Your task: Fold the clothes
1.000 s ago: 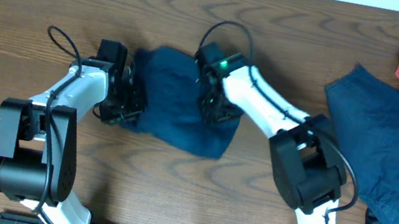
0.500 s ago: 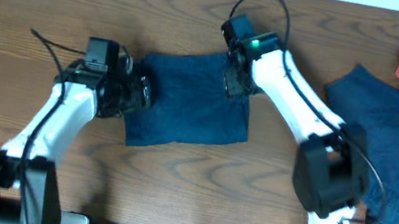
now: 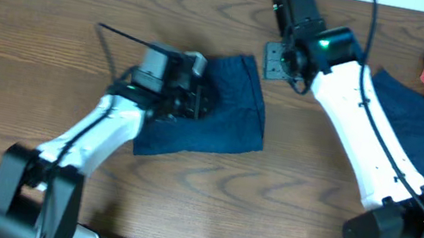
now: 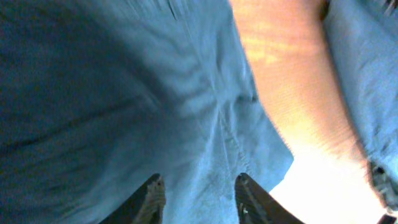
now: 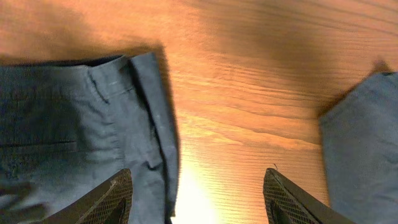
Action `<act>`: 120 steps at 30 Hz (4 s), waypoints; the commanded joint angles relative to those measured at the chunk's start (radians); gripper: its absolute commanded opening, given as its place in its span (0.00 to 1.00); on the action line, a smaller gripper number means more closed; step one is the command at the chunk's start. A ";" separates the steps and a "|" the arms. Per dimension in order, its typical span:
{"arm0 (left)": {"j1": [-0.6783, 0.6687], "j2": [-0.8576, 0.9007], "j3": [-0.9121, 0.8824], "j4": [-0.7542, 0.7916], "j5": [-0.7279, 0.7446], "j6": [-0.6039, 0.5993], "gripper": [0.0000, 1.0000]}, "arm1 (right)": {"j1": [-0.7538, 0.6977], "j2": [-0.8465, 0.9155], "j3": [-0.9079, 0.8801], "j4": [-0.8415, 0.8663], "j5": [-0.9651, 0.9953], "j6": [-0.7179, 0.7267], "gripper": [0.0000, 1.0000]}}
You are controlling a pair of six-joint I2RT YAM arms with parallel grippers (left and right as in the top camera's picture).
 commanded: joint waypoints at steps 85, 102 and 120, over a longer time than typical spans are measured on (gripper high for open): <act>0.378 -1.205 -0.032 -0.807 -0.381 0.150 0.98 | -0.605 -1.383 -0.979 0.018 -0.304 -0.164 0.99; 0.378 -1.205 -0.032 -0.807 -0.381 0.150 0.98 | -0.444 -1.474 -1.251 0.475 -0.304 -0.336 0.99; 0.378 -1.205 -0.032 -0.807 -0.381 0.150 0.98 | -0.439 -1.882 -1.846 1.036 -0.374 -0.388 0.99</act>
